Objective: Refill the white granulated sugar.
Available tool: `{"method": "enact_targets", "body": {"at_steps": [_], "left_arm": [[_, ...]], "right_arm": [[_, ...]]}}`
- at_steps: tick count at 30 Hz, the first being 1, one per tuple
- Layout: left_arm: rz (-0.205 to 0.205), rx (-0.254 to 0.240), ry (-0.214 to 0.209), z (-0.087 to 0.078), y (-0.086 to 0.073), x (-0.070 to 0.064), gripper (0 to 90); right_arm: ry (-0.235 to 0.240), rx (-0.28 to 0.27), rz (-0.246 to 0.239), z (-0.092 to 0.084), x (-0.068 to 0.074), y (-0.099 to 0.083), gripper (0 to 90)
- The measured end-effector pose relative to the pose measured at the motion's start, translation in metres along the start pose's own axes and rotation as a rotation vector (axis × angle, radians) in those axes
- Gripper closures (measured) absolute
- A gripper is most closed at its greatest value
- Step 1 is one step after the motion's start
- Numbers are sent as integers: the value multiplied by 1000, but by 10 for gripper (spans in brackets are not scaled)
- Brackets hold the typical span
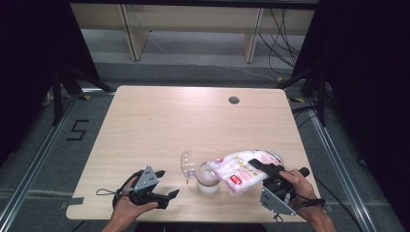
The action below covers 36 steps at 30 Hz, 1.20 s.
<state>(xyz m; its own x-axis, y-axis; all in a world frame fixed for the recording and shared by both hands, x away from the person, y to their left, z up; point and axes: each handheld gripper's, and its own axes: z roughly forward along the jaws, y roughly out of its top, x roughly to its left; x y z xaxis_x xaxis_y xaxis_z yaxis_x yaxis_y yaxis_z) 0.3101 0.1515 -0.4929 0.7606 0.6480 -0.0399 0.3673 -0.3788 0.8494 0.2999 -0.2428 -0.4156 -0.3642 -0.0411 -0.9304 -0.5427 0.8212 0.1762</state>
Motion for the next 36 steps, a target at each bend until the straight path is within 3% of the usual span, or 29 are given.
{"method": "enact_targets", "body": {"at_steps": [1,2,3,4,5,6,7,8,9,11,12,14,15,18,19,21,24,25,28,30,35,36], "left_arm": [[3,0,0,0,0,0,177],[-8,-12,-6,1,0,-1,177],[7,-2,2,0,0,0,177],[5,-3,2,0,0,0,177],[-5,-11,-6,0,0,0,177],[5,-1,1,0,0,0,177],[2,-1,2,0,0,0,177],[-1,-3,1,0,0,0,177],[-2,-11,-3,0,0,-1,177],[6,-3,0,-1,1,0,177],[-1,-12,-5,0,0,0,177],[-3,-9,-5,0,0,0,177],[10,-1,-3,-1,0,1,177],[6,-3,0,-1,1,0,177],[2,-6,-3,0,1,0,177],[2,-6,-3,-1,1,0,177],[4,-10,-4,-1,1,0,177],[4,-8,1,-1,1,0,177],[-5,-10,-3,-1,1,0,177],[1,-8,-2,-1,1,0,177],[-6,-11,-2,-1,1,0,177],[-5,-10,-2,-1,1,0,177]], "right_arm": [[12,6,33,0,2,-1,799],[2,-8,10,1,0,-2,799],[5,1,35,0,1,-3,799],[-3,-26,80,2,4,-4,799],[3,-39,87,3,4,-6,799],[-1,-68,34,5,0,-6,799],[-2,-42,116,3,5,-6,800],[-9,-50,87,4,2,-8,800],[-5,-53,182,5,8,-10,800],[-5,-66,182,6,7,-11,800],[-7,-59,218,6,9,-12,800],[-3,-67,217,8,9,-14,801],[-1,-64,248,8,11,-14,801],[1,-83,249,10,9,-17,802],[3,-82,285,10,11,-18,802],[-4,-95,306,11,11,-20,802],[6,-96,403,12,15,-24,802],[2,-100,395,13,14,-25,802],[-5,-103,442,14,16,-29,803],[3,-112,497,14,18,-30,803],[-11,-130,547,18,18,-35,804],[-23,-134,538,20,17,-37,804]]}}
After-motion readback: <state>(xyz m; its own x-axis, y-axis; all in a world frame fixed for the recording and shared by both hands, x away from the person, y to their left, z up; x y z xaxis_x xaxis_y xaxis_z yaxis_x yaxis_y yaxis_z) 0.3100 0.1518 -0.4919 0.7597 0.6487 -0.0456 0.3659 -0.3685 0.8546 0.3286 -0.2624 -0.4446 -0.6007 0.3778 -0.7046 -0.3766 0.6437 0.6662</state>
